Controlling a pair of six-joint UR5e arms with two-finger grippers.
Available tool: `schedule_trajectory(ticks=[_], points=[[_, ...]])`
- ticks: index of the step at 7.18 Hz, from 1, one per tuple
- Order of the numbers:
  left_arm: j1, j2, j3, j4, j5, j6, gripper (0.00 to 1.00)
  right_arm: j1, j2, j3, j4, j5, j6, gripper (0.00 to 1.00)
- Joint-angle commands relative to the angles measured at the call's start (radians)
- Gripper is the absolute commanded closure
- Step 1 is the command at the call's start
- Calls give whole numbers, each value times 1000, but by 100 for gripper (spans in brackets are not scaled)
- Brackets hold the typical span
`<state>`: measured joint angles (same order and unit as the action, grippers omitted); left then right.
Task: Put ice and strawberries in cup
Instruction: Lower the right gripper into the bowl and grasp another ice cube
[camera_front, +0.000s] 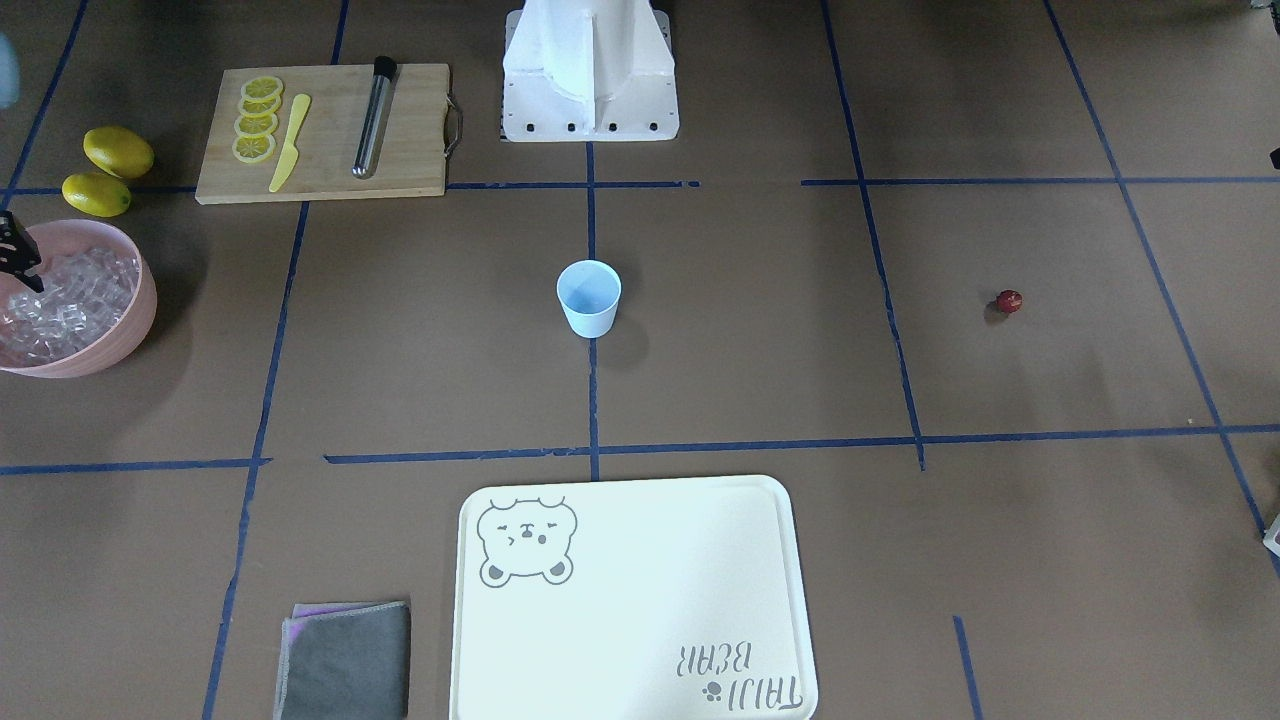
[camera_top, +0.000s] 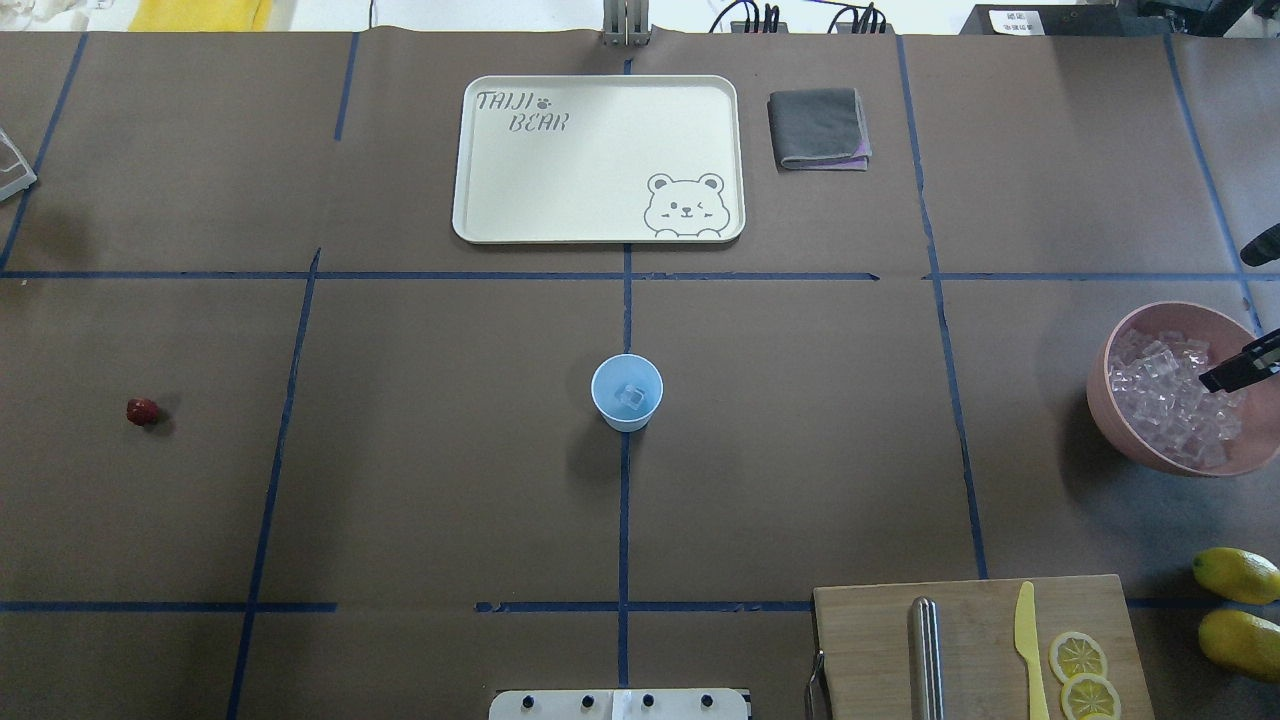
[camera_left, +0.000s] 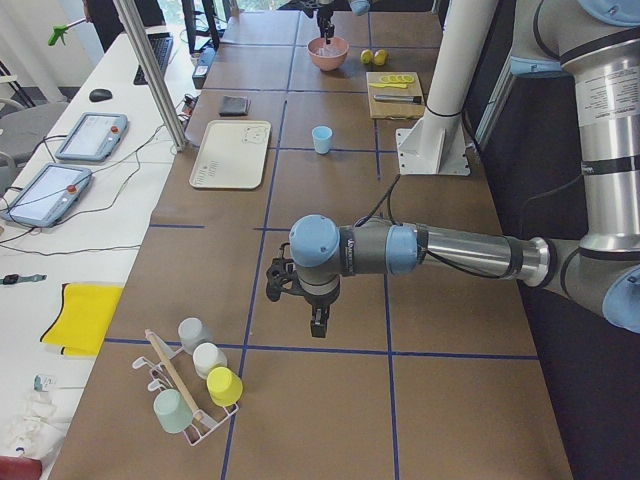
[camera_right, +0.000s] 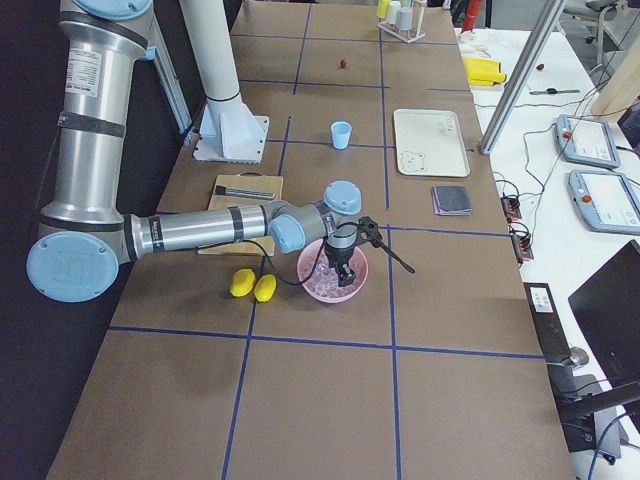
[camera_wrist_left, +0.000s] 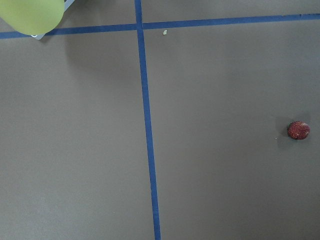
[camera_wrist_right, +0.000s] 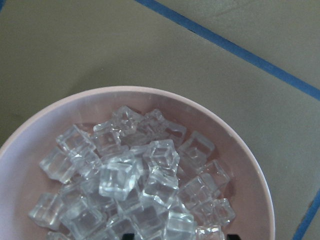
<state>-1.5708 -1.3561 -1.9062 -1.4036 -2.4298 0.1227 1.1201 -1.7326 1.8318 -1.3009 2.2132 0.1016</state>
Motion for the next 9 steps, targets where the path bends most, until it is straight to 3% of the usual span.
schedule_trajectory(ticks=[1, 6, 9], points=[[0, 0, -1, 0, 0, 0, 0, -19, 1, -12, 0, -1, -3, 31], [0, 0, -1, 0, 0, 2, 0, -26, 11, -34, 2, -6, -10, 34], [0, 0, -1, 0, 0, 2, 0, -26, 15, -45, 2, -7, -8, 41]])
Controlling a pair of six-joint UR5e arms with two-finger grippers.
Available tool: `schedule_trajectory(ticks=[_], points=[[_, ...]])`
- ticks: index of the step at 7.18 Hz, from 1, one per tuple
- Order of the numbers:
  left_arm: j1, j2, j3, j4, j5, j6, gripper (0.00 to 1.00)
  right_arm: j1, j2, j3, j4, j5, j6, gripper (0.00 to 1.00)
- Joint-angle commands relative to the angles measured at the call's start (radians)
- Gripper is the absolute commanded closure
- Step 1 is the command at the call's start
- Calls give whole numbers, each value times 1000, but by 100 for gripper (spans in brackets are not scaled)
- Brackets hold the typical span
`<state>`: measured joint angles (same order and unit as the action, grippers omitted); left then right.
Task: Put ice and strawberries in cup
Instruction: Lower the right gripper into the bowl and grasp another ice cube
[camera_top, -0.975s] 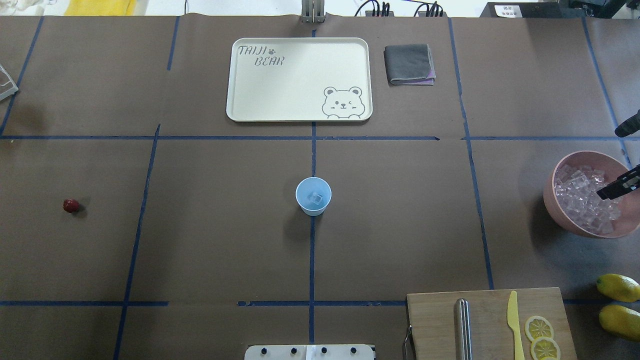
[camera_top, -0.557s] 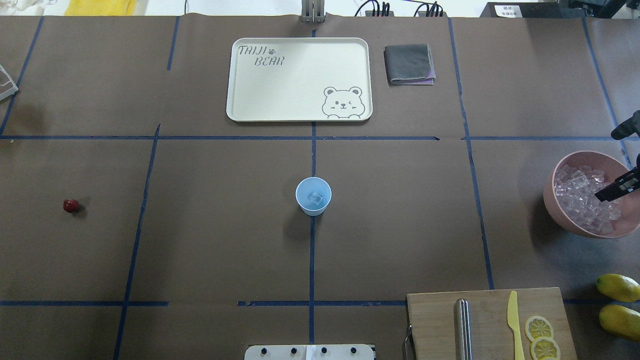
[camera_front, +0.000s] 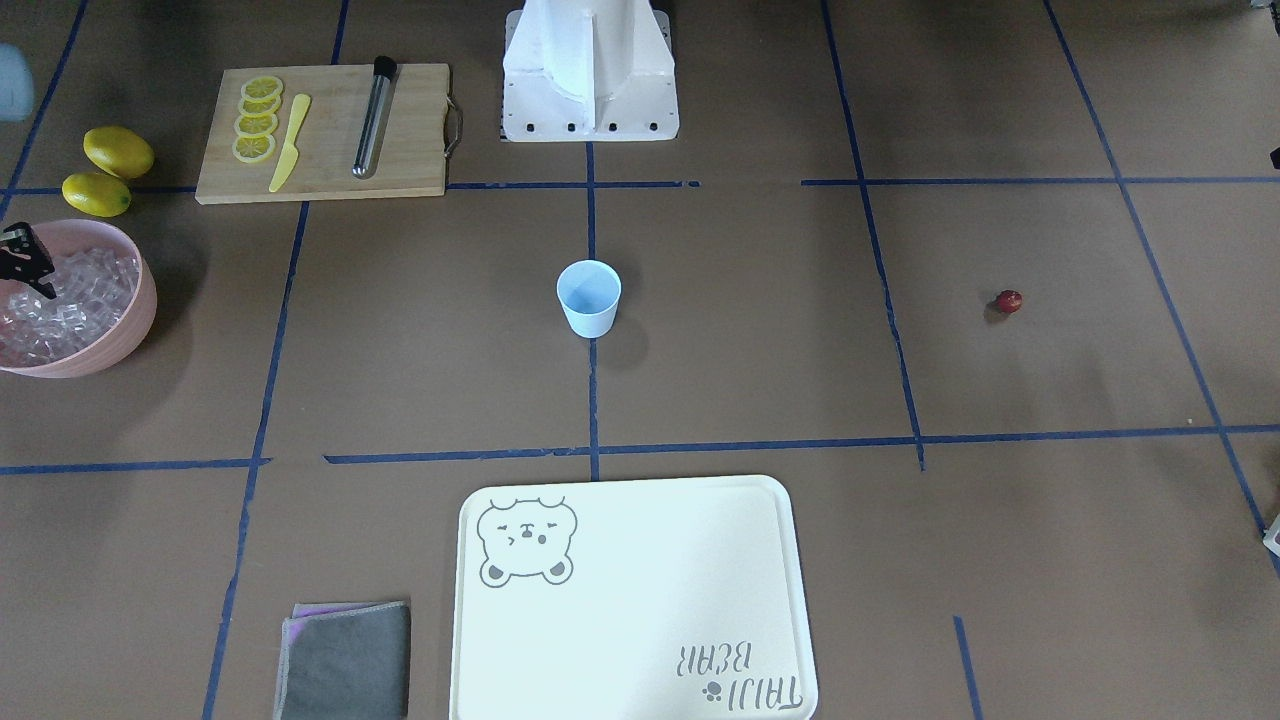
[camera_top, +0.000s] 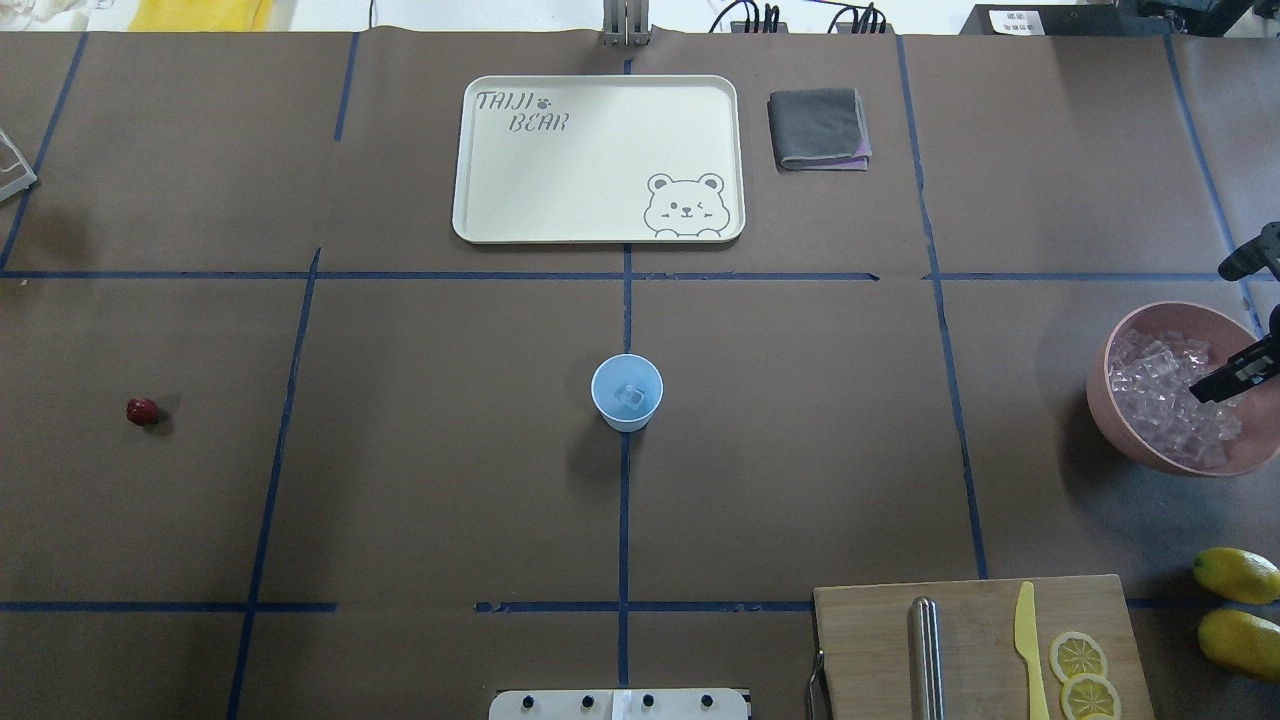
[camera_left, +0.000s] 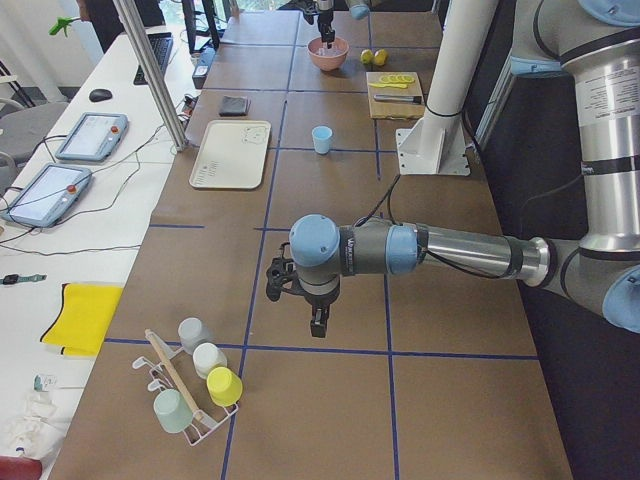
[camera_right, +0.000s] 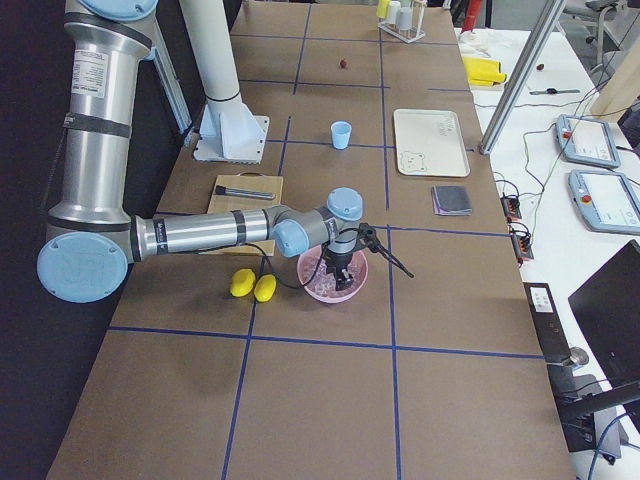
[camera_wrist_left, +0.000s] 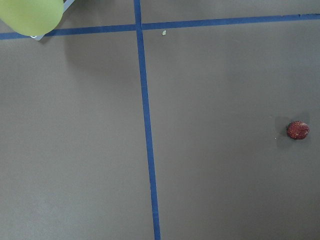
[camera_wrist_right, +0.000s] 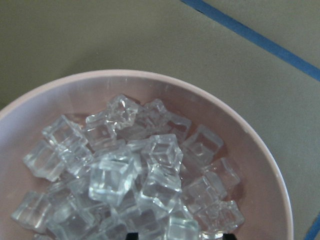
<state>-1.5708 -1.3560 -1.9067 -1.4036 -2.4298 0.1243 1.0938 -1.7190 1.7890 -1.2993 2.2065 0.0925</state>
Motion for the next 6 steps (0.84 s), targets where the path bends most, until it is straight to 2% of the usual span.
schedule_trajectory(ticks=[1, 2, 3, 4, 6], points=[[0, 0, 0, 0, 0, 0, 0, 0, 7, -3, 0, -1, 0, 52], [0, 0, 0, 0, 0, 0, 0, 0, 9, -3, 2, -1, 0, 67], [0, 0, 0, 0, 0, 0, 0, 0, 10, -5, 2, -1, 0, 87], [0, 2, -2, 0, 0, 0, 0, 0, 16, 1, 2, 1, -2, 97], [0, 2, -2, 0, 0, 0, 0, 15, 16, 39, 8, -2, -3, 100]])
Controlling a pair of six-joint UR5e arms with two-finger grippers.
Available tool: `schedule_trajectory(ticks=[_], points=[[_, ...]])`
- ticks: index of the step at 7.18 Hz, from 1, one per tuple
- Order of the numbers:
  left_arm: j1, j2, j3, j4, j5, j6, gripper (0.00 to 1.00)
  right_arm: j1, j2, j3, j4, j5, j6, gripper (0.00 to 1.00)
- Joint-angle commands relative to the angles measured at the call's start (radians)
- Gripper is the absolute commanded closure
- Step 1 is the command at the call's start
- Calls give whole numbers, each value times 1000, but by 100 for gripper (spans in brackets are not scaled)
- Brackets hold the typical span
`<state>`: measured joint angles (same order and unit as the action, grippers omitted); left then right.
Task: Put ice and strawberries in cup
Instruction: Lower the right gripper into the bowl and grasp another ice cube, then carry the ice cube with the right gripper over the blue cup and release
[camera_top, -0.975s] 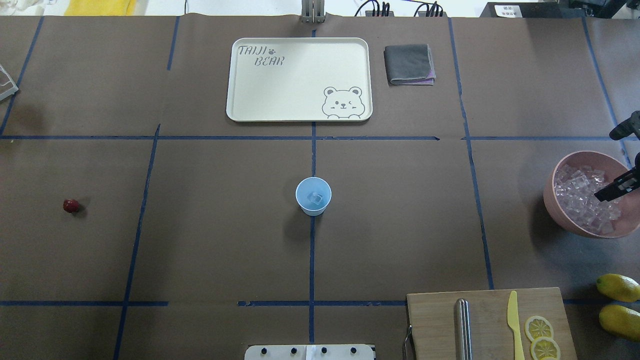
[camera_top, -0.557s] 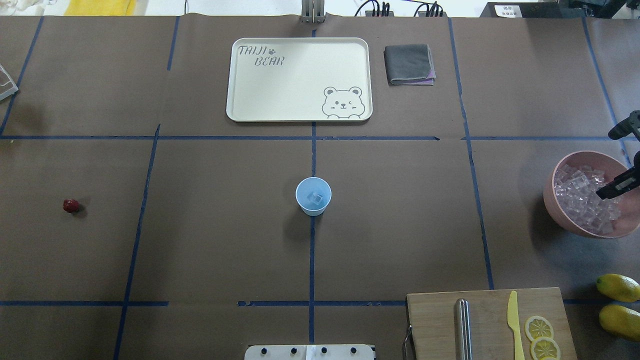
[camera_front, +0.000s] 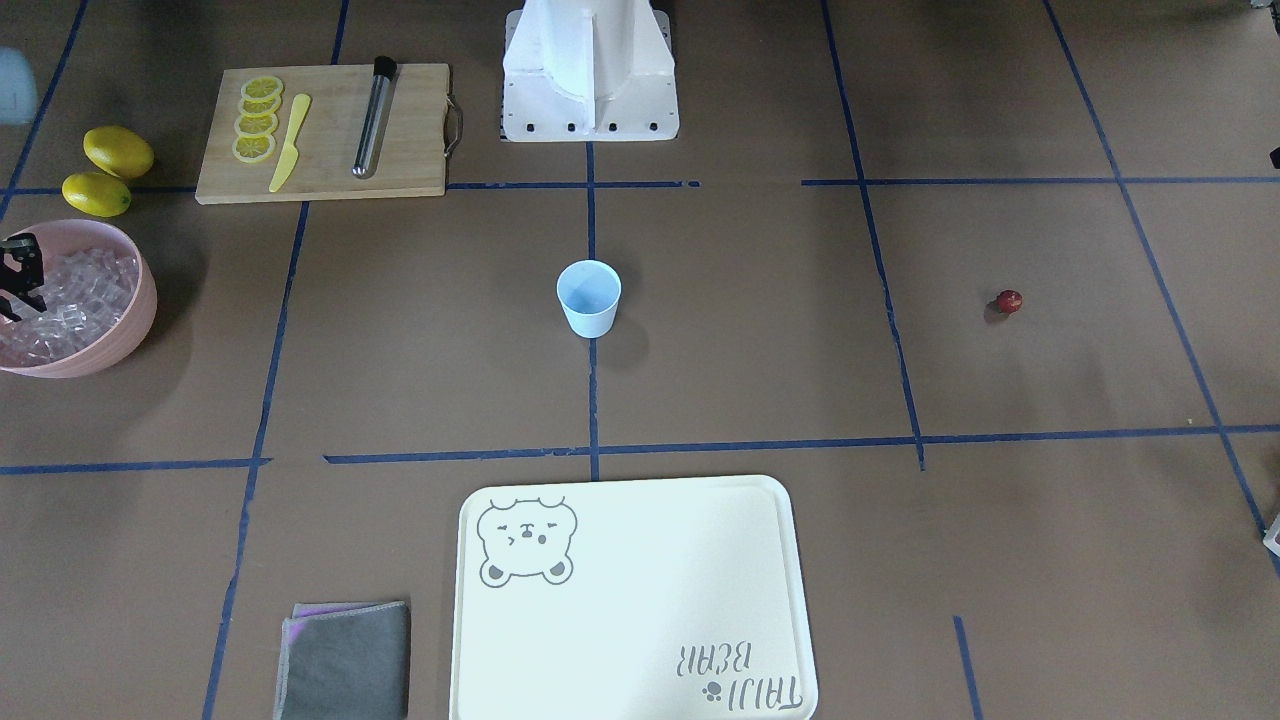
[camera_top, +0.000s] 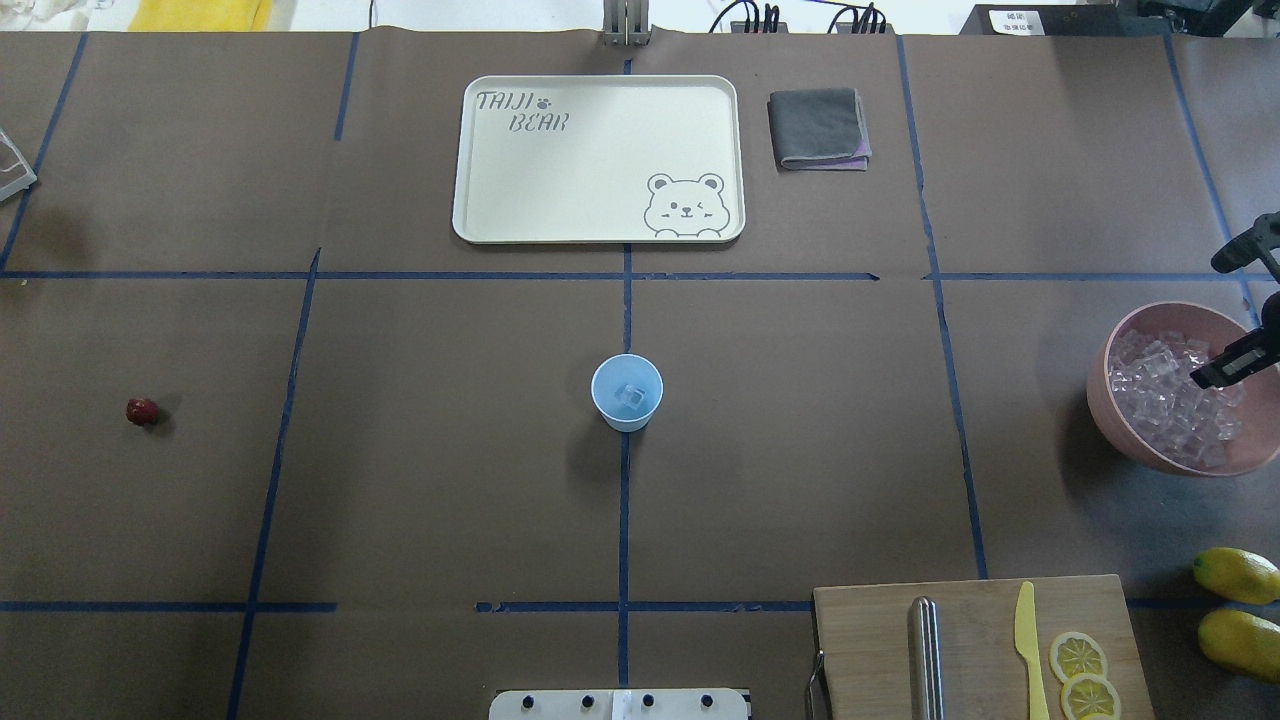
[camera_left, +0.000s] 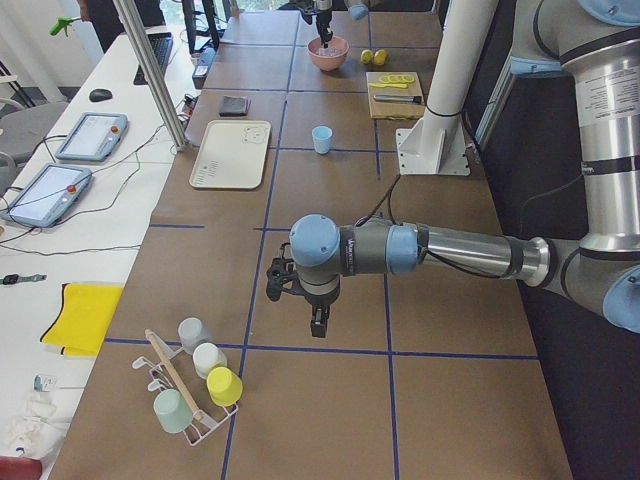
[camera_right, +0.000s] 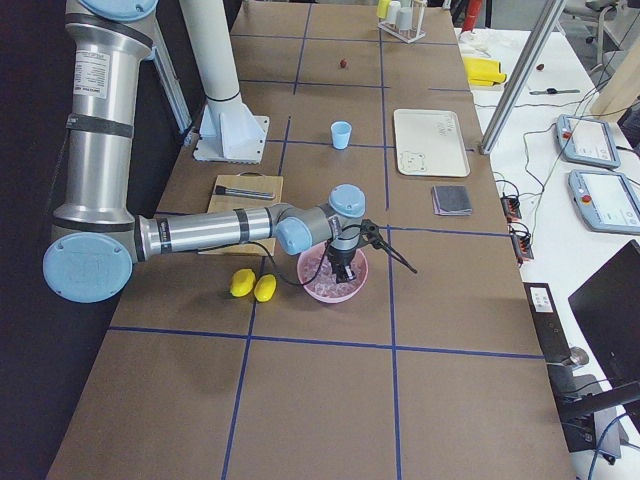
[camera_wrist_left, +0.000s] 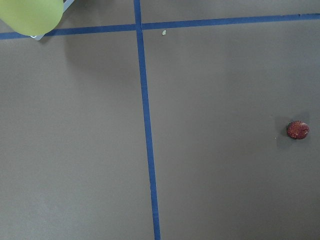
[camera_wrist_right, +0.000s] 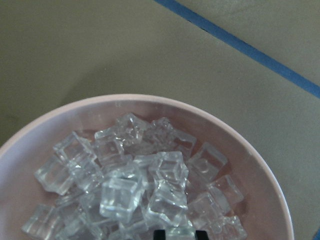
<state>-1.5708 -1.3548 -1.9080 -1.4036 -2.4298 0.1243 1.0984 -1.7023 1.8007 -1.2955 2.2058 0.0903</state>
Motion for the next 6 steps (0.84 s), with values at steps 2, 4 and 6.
schedule_trajectory(ticks=[2, 4, 6], points=[[0, 0, -8, 2, 0, 0, 0, 57, 6, 173, -34, 5, 52, 100], [0, 5, -16, 2, 0, 0, 0, 34, 105, 186, -34, 81, 342, 100], [0, 3, -16, 0, 0, 0, 0, -125, 272, 184, -31, 112, 710, 100]])
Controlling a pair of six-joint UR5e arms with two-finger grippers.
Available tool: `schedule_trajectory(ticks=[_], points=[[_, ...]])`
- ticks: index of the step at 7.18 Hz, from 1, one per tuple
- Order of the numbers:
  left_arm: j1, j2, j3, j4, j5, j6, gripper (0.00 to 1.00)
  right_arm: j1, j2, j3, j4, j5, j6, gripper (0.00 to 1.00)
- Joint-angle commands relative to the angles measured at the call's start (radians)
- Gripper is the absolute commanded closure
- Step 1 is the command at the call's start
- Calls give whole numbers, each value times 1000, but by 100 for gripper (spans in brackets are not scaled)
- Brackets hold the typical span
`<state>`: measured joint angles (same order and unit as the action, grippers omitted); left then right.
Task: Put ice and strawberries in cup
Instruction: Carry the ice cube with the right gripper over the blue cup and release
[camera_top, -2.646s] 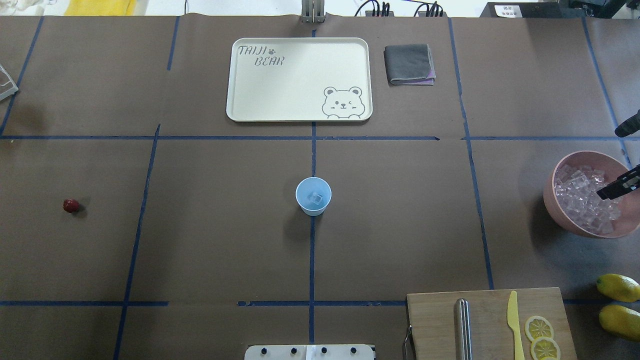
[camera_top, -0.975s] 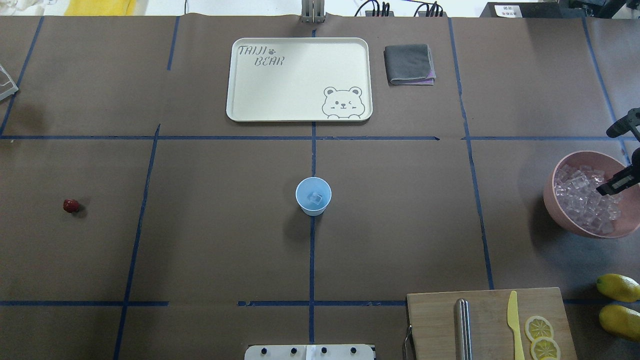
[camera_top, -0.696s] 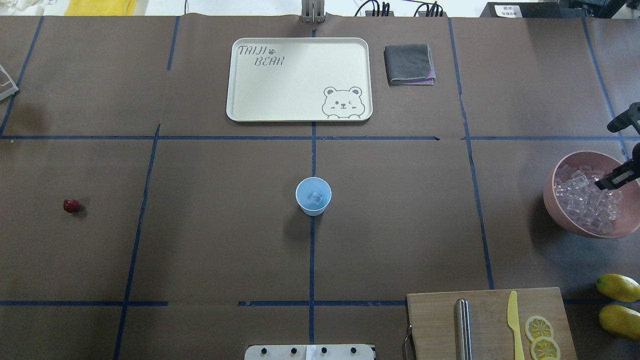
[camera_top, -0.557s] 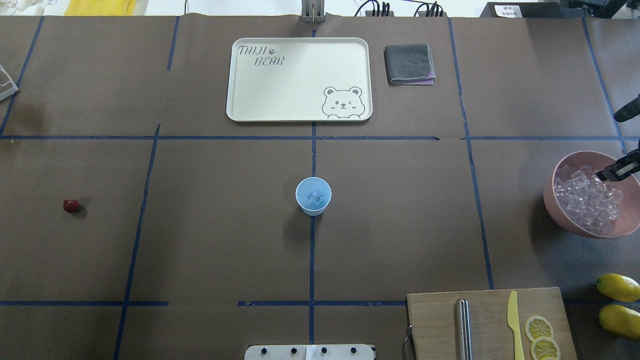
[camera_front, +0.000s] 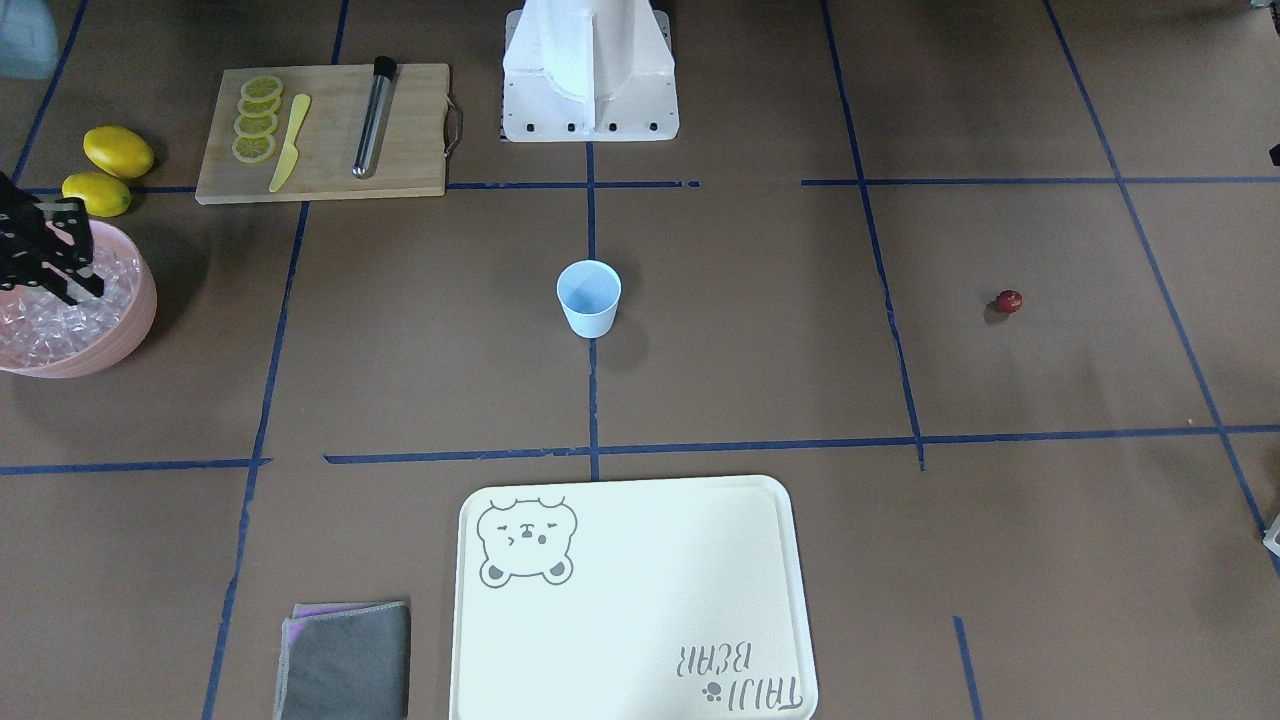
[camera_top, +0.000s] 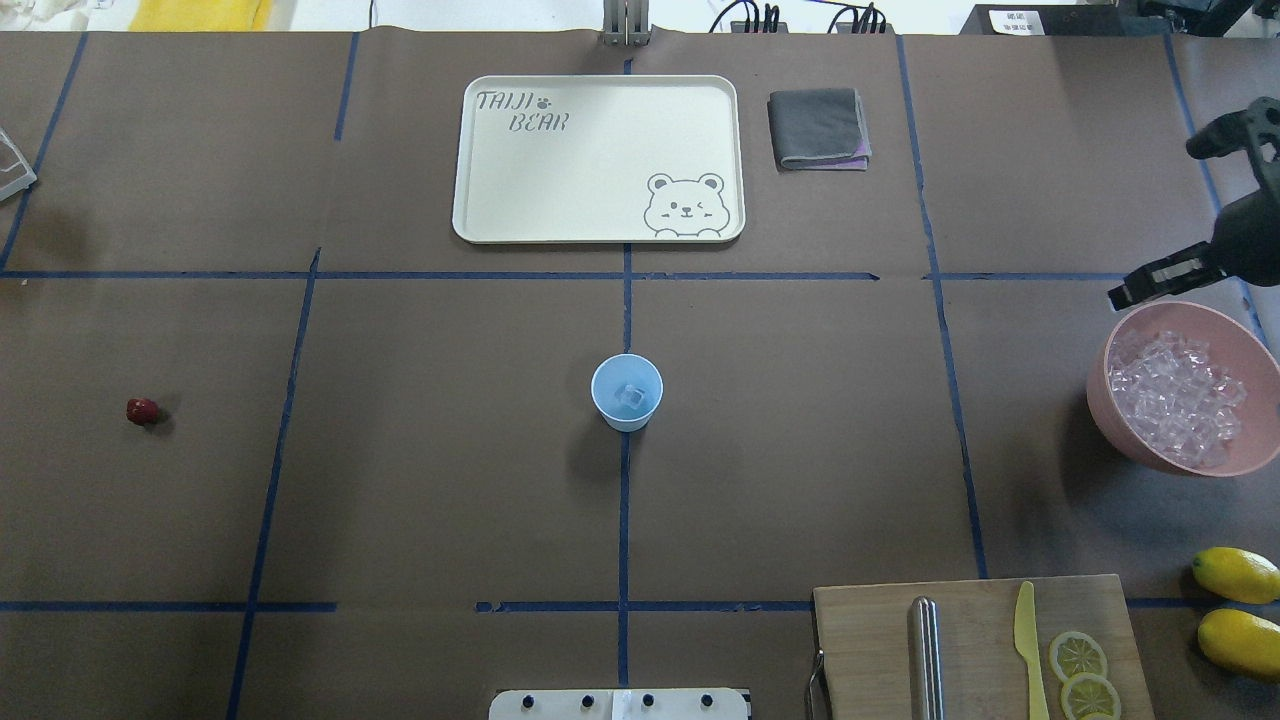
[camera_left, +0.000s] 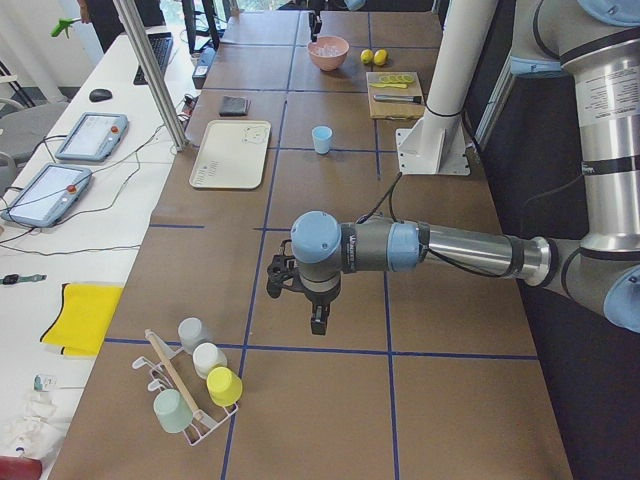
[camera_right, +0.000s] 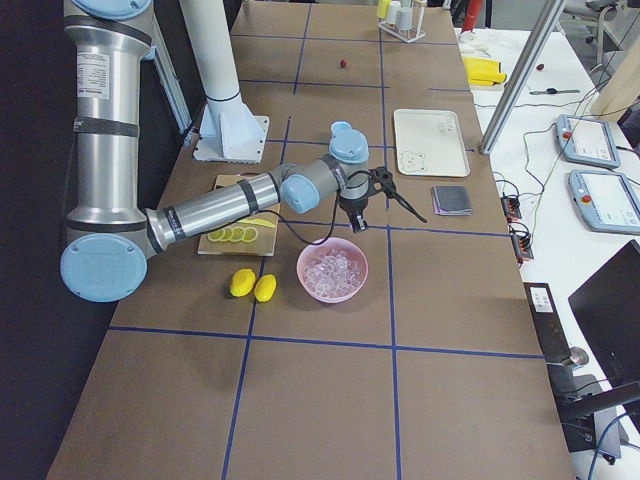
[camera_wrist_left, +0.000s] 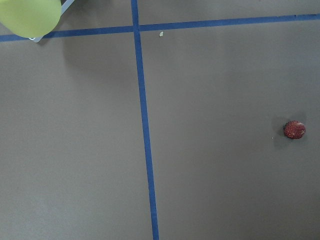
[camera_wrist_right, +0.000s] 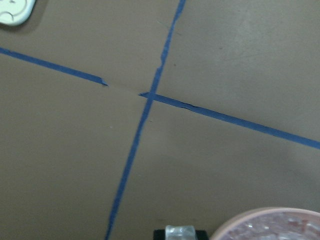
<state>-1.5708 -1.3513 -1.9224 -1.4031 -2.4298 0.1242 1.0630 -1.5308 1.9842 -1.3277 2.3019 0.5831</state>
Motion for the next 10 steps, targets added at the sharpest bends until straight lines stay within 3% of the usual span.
schedule_trajectory(ticks=[1, 4, 6, 7, 9, 10], points=[[0, 0, 0, -1, 0, 0, 0, -183, 195, -4, -4, -10, 386, 100], [0, 0, 0, -1, 0, 0, 0, -450, 474, -60, -98, -295, 796, 100], [0, 0, 2, 1, 0, 0, 0, -495, 575, -151, -103, -309, 991, 99], [0, 0, 2, 1, -2, 0, 0, -546, 602, -183, -96, -405, 1041, 98], [0, 0, 0, -1, -2, 0, 0, -564, 639, -238, -93, -452, 1057, 96], [0, 0, 0, -1, -2, 0, 0, -577, 652, -276, -67, -455, 1055, 73]])
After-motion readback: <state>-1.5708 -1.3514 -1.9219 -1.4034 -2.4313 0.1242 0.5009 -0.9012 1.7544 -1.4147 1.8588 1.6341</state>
